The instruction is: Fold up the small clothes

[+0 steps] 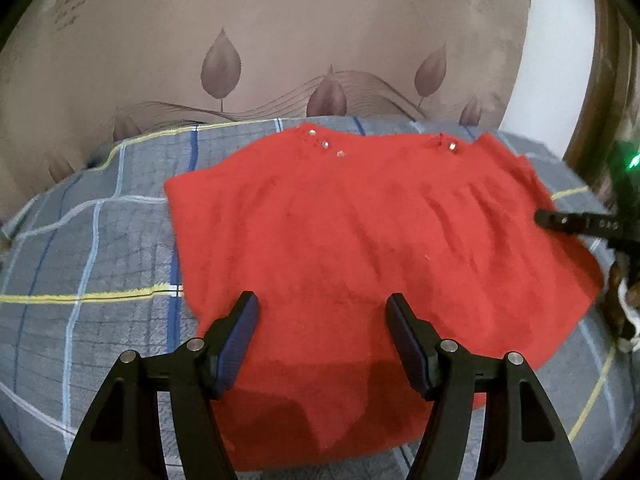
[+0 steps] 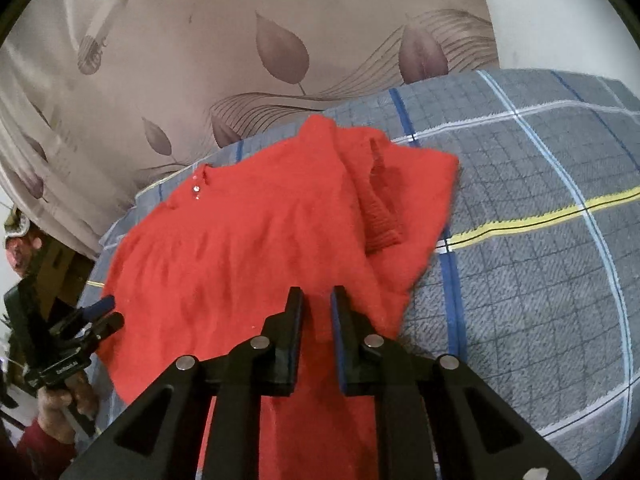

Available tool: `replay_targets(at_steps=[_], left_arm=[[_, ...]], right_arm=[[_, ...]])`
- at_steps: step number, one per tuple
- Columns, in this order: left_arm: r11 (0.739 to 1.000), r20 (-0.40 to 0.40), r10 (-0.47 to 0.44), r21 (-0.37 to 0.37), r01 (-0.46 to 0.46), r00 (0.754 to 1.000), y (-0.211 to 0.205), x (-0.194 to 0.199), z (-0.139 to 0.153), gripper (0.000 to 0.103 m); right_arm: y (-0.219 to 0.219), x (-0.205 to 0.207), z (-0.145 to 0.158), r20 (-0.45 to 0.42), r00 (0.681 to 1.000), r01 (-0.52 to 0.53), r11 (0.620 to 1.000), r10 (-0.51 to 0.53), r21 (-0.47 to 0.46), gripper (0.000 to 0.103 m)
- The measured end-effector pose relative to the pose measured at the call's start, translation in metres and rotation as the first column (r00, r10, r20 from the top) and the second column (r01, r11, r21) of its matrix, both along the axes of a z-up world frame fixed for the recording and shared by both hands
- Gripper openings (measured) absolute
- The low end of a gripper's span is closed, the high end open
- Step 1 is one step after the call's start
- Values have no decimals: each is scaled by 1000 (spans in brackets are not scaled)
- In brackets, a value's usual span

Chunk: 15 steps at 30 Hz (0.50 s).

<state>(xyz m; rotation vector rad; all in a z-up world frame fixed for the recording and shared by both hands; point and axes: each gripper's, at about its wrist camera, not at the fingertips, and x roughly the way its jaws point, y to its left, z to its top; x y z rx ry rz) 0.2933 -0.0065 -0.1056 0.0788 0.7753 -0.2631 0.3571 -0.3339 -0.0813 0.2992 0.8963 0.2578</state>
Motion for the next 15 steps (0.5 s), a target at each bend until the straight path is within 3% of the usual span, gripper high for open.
replay_targets(at_steps=[3, 5, 15], left_arm=[[998, 12, 4, 55, -4, 1000, -7, -2, -1, 67], [998, 19, 5, 64, -7, 1000, -8, -2, -1, 67], [996, 19, 12, 84, -14, 1000, -9, -1, 0, 68]], right_arm=[[13, -2, 6, 22, 999, -28, 997, 30, -70, 23], [19, -3, 8, 29, 998, -56, 995, 59, -88, 36], [27, -2, 8, 32, 996, -82, 987, 87, -137, 47]])
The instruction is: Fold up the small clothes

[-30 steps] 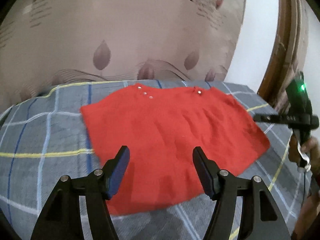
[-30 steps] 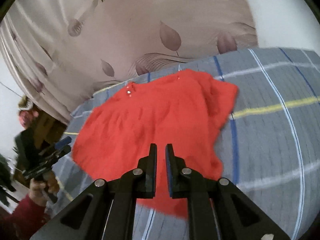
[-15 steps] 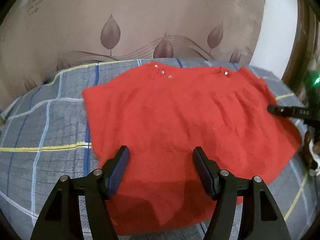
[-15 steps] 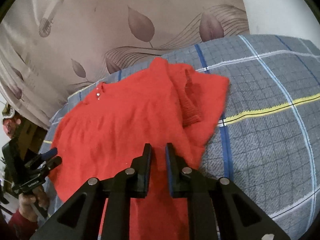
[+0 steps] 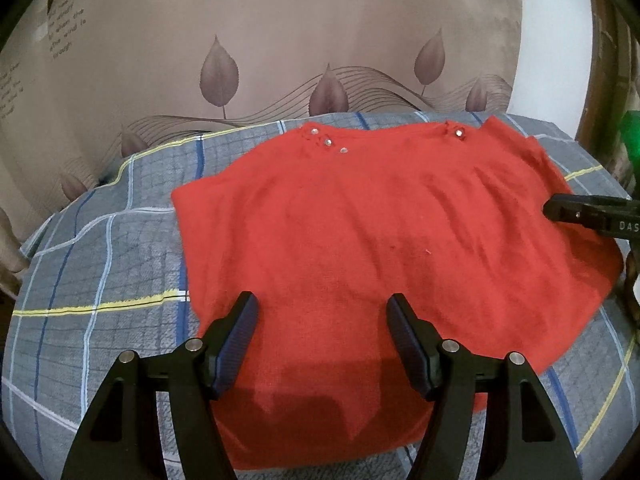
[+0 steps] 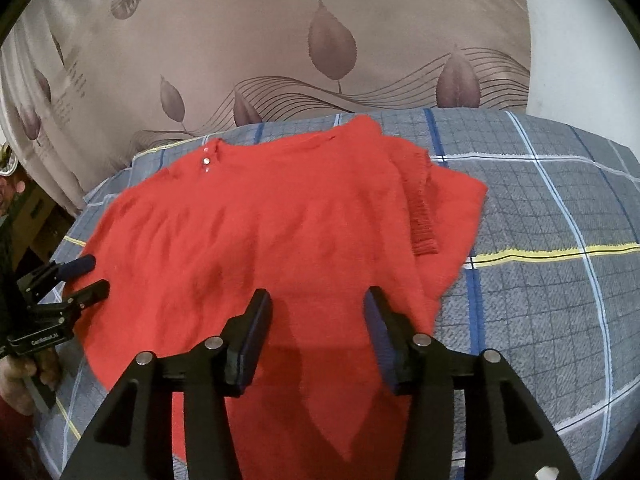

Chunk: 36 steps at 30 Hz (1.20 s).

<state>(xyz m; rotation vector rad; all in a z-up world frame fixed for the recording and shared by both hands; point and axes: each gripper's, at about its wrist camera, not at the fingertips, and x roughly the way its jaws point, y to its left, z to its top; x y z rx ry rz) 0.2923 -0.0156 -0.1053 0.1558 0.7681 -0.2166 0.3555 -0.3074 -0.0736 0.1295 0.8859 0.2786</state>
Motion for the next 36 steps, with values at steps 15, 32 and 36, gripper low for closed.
replay_targets(at_steps=[15, 32, 36], left_arm=[[1000, -6, 7, -4, -7, 1000, 2, -1, -1, 71], [851, -210, -167, -523, 34, 963, 116, 70, 8, 71], [889, -217, -93, -457, -17, 972, 121, 87, 3, 71]], right_arm=[[14, 0, 1, 3, 999, -44, 997, 45, -62, 66], [9, 0, 3, 7, 997, -71, 997, 71, -7, 71], [8, 0, 4, 8, 997, -72, 997, 72, -5, 72]])
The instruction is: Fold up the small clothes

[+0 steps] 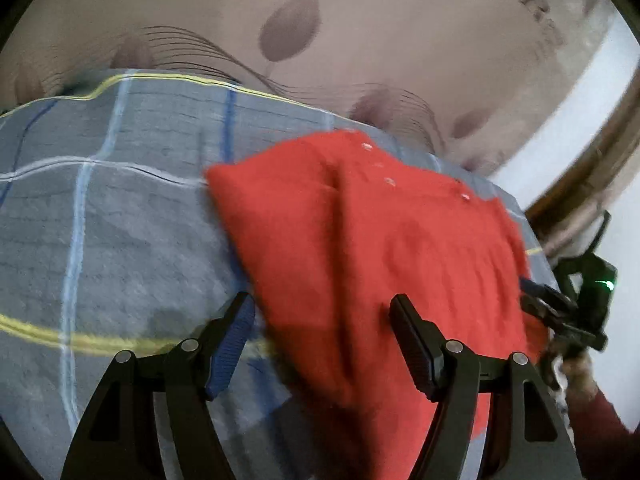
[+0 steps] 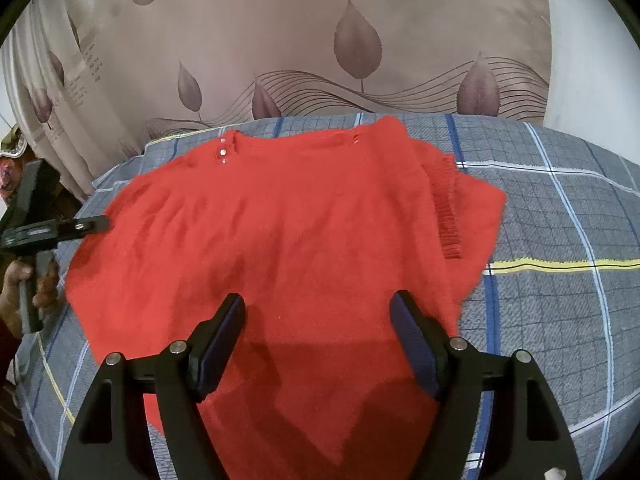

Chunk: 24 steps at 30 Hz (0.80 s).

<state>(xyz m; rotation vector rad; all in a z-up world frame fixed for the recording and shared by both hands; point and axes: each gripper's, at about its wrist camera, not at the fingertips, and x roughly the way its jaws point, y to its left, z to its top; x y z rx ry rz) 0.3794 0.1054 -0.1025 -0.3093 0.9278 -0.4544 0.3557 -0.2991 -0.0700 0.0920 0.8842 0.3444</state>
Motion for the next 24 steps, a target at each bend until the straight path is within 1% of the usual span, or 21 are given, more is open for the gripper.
replay_targets(at_steps=[2, 3, 4, 6, 8, 9, 10, 13, 14, 15, 16, 17, 18, 19, 22, 24], left_arm=[[998, -9, 17, -57, -18, 1000, 10, 4, -1, 71], [997, -24, 15, -73, -17, 1000, 13, 8, -4, 71], [997, -22, 7, -71, -9, 1000, 13, 11, -5, 71], [999, 2, -22, -30, 22, 1000, 7, 15, -3, 73], [998, 8, -54, -16, 54, 999, 0, 22, -1, 81], [997, 9, -69, -18, 69, 998, -4, 25, 0, 89], [997, 10, -76, -17, 76, 997, -8, 29, 0, 92], [996, 24, -88, -2, 88, 996, -20, 40, 1, 93], [996, 27, -84, -7, 84, 996, -22, 43, 1, 93], [997, 32, -72, -27, 73, 997, -20, 44, 1, 83], [997, 30, -64, -30, 65, 998, -17, 45, 0, 47], [998, 16, -53, -19, 53, 998, -16, 48, -3, 26], [998, 3, -41, -49, 41, 999, -10, 49, -6, 23], [998, 6, -34, -58, 35, 999, -9, 49, -5, 22], [1000, 11, -19, -22, 20, 1000, -16, 46, 2, 19], [999, 16, -17, -40, 17, 1000, -23, 44, 17, 18]], right_arm=[[-1, -1, 1, 1, 1000, 0, 1000, 0, 5, 72], [-1, -1, 1, 2, 1000, 0, 1000, 0, 8, 73], [-2, -1, 1, 2, 1000, 0, 1000, 0, 11, 73], [-1, -1, 1, 4, 1000, 0, 1000, 0, 13, 73], [-2, -2, 1, 5, 1000, 1, 1000, -1, 16, 73], [-2, -1, 1, 5, 1000, 1, 1000, -1, 18, 73], [-2, -1, 1, 5, 1000, 1, 1000, -1, 20, 73], [-2, -3, 2, 5, 1000, 3, 1000, -4, 21, 74], [-2, -3, 2, 6, 1000, 3, 1000, -4, 20, 74], [-2, -2, 2, 6, 1000, 3, 1000, -3, 20, 74], [-3, -2, 2, 6, 1000, 3, 1000, -4, 20, 74], [-3, -3, 3, 7, 1000, 4, 1000, -4, 21, 75], [-3, -3, 3, 8, 1000, 4, 1000, -5, 22, 75], [-3, -3, 3, 8, 1000, 5, 1000, -5, 24, 75], [-4, -4, 4, 9, 1000, 4, 999, -5, 35, 76], [-7, -4, 5, 12, 1000, 8, 998, -9, 59, 76]])
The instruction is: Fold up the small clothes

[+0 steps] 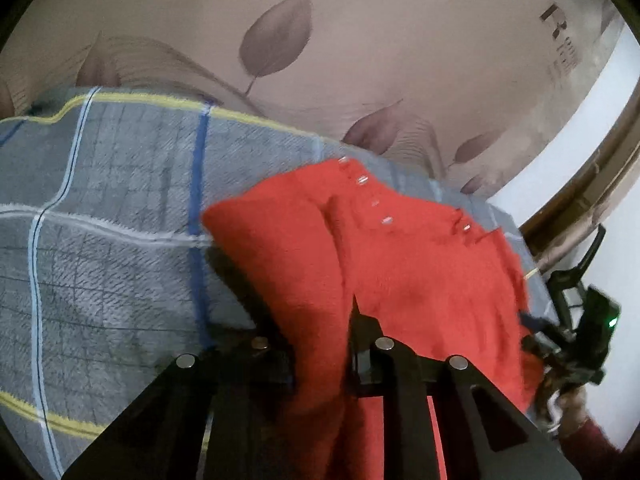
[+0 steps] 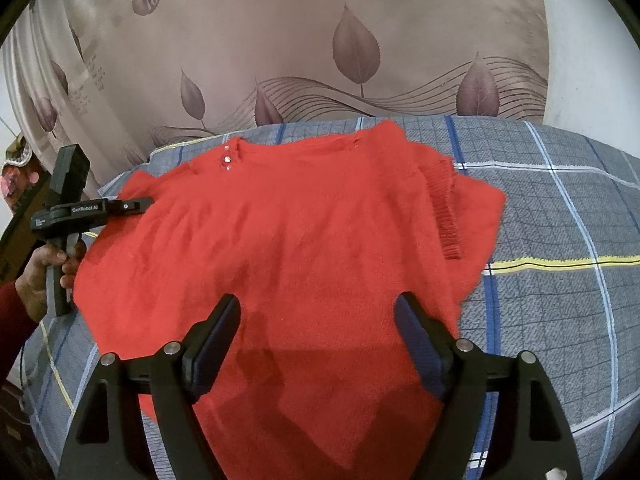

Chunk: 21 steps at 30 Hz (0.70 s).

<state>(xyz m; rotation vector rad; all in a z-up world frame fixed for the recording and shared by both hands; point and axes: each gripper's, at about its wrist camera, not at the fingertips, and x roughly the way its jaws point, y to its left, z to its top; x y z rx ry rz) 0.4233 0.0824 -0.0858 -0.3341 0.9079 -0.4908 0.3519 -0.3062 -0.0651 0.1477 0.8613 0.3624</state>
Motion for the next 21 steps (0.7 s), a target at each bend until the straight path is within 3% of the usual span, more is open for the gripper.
replay_targets(at_steps=[6, 8, 10, 15, 21], left_arm=[[998, 4, -45, 32, 45, 999, -47, -2, 58, 17], [998, -24, -49, 48, 50, 999, -65, -1, 72, 17], [999, -70, -36, 9, 36, 997, -83, 0, 81, 17], [999, -127, -36, -37, 31, 991, -132, 2, 89, 16], [996, -210, -58, -80, 42, 976, -198, 6, 71, 16]], right_arm=[[-41, -6, 8, 46, 996, 65, 972, -77, 225, 78], [-49, -9, 10, 62, 995, 54, 958, -75, 282, 78], [-50, -14, 13, 90, 994, 25, 952, -55, 305, 78], [-46, -21, 16, 123, 992, -7, 952, -32, 305, 78], [-57, -21, 13, 119, 991, 7, 932, -54, 361, 78]])
